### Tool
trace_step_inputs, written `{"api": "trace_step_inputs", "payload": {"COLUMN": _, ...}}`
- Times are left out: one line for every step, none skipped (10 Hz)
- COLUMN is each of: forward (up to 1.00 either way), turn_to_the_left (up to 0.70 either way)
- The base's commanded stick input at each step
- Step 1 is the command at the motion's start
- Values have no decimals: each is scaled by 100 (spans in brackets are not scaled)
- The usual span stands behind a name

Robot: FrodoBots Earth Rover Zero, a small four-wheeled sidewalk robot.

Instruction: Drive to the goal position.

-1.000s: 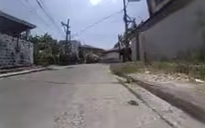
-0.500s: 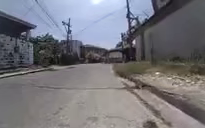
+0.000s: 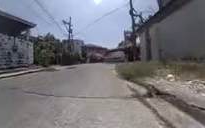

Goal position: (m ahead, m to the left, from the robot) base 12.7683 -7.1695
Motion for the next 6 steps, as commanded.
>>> {"api": "trace_step_inputs", "payload": {"forward": 100, "turn_to_the_left": 6}}
{"api": "trace_step_inputs", "payload": {"forward": 100, "turn_to_the_left": 6}}
{"api": "trace_step_inputs", "payload": {"forward": 100, "turn_to_the_left": 6}}
{"api": "trace_step_inputs", "payload": {"forward": 100, "turn_to_the_left": 6}}
{"api": "trace_step_inputs", "payload": {"forward": 100, "turn_to_the_left": 6}}
{"api": "trace_step_inputs", "payload": {"forward": 100, "turn_to_the_left": 6}}
